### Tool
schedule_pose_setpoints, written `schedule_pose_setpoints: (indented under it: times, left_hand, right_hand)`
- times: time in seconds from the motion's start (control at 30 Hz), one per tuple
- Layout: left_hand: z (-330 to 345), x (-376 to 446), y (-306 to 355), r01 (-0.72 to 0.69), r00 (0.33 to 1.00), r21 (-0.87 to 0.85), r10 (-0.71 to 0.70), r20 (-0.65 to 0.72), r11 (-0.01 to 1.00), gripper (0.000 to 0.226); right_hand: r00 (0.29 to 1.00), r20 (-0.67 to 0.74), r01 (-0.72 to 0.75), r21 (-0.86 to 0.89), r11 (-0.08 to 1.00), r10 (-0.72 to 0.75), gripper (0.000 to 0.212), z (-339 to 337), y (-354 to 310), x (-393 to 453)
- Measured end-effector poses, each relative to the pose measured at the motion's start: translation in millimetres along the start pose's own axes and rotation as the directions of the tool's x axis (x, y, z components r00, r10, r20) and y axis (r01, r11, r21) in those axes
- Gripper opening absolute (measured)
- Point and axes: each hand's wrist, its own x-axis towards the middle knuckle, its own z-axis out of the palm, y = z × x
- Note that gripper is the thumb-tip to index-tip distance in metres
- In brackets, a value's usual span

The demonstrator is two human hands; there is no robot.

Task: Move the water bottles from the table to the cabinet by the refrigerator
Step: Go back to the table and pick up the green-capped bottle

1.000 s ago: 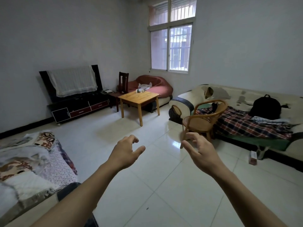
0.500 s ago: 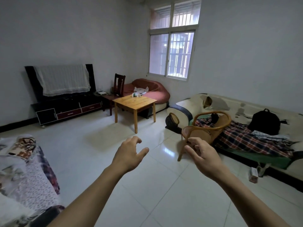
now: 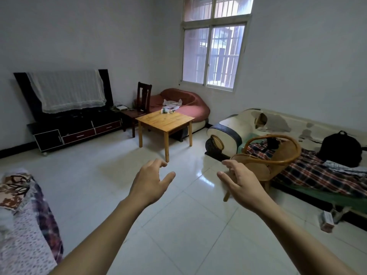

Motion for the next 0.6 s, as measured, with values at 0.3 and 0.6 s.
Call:
schedule_pose_setpoints:
  times: [0.3,0.6]
  left_hand:
    - [65,165,-2,0.029,0.997,0.125,-0.038,0.068,0.992,0.044]
    - [97,300,-10,0.063,0.997,0.092,-0.066,0.027,0.994,0.041]
  right_hand:
    - [1.0,-0.024,0.017,0.051,0.999,-0.016,0.055,11,84,169]
    - [0.997,0.005,0.078,0.042,0.996,-0.078,0.056,13,118,313]
